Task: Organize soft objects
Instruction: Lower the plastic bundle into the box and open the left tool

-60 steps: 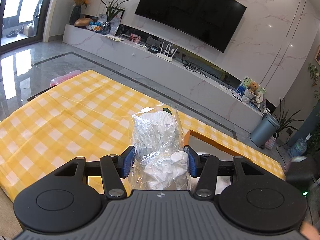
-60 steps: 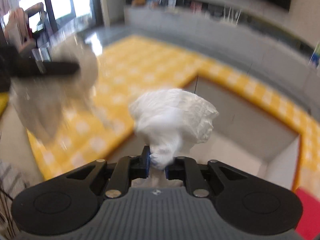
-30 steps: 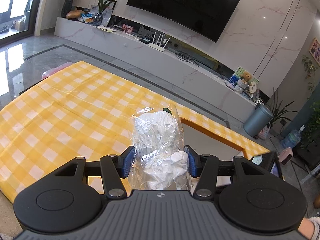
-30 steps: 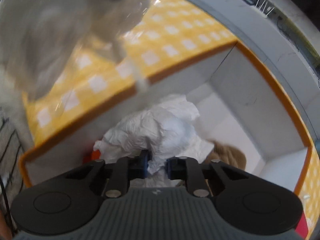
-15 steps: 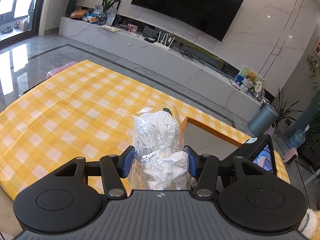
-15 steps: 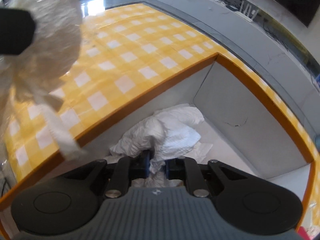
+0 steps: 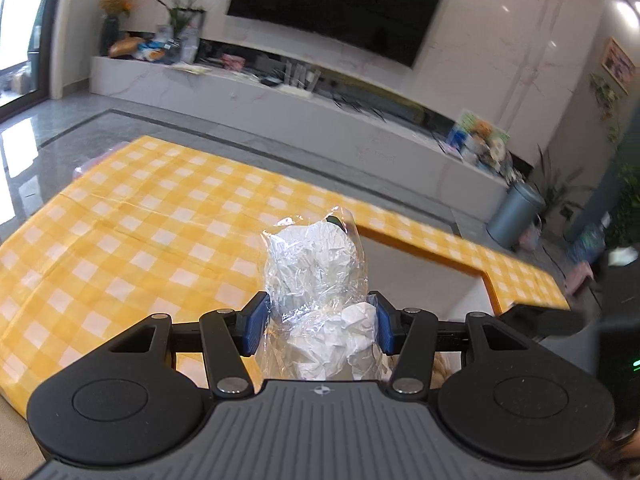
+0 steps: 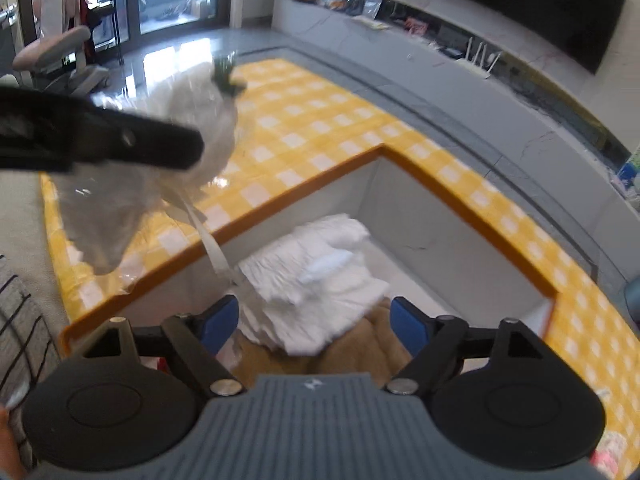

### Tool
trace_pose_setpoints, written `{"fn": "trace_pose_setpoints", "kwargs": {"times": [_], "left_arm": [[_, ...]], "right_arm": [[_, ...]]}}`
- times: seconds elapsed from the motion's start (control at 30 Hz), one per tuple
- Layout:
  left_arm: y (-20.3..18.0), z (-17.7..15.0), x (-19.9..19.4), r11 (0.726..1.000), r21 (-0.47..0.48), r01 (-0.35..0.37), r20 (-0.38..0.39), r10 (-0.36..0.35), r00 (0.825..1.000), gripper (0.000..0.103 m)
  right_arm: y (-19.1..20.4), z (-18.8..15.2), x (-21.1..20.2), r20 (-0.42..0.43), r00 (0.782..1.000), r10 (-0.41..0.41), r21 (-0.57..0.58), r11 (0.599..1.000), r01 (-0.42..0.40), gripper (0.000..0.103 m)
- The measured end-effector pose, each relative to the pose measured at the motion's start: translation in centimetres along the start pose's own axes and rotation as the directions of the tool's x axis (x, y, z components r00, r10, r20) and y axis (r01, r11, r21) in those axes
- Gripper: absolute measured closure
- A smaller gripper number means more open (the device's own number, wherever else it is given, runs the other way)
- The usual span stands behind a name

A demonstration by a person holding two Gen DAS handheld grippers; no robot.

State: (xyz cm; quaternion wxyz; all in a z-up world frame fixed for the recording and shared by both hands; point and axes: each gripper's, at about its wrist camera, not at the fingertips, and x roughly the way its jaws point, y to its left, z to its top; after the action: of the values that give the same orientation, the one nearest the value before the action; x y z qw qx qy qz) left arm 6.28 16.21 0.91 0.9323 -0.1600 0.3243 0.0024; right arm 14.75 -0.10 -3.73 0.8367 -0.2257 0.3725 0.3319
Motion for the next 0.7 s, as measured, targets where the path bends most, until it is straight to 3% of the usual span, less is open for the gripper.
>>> {"fn": "trace_pose_setpoints", "kwargs": {"times": [0.17,0.23,0.37,0.47,0.57,0.7], "left_arm": [[-2.6,-1.3,0.9,0.981,0.131,0.141,-0.119,-0.126,0.985,0.043],[-4.0,-2.3,1.7,0.966,0.191,0.175,-0.173,-0.142,0.975,0.043],[-6.4,-4.2,3.6,0.948,0.271,0.163,-0.257,-0.092,0.962,0.043],[-7.0,-5.2,4.9,0.945,0.279,0.169,-0.337,-0.069,0.939,0.043],[-7.2,-5.7,6.0,0.945,0.3,0.128,-0.358,-0.013,0.934,0.043],[-6.6,-6.0,6.6,0.95,0.272,0.156,-0.397,-0.038,0.917,0.037]], "right_arm": [[-2.3,-1.9,-3.5,0.035,0.996,-0.079,0.013,0.997,0.079,0.017],[-3.5,-2.5,-4.1,0.037,0.993,-0.111,0.021,0.994,0.111,0.017],[-5.6,-3.4,-4.9,0.031,0.983,-0.181,0.083,0.981,0.177,0.017],[-6.2,-4.2,-5.1,0.031,0.984,-0.173,0.11,0.98,0.169,0.017],[-5.9,-4.9,-5.0,0.02,0.986,-0.164,0.098,0.982,0.161,0.017],[-5.4,-5.6,-4.8,0.017,0.989,-0.146,0.09,0.985,0.144,0.017]]}}
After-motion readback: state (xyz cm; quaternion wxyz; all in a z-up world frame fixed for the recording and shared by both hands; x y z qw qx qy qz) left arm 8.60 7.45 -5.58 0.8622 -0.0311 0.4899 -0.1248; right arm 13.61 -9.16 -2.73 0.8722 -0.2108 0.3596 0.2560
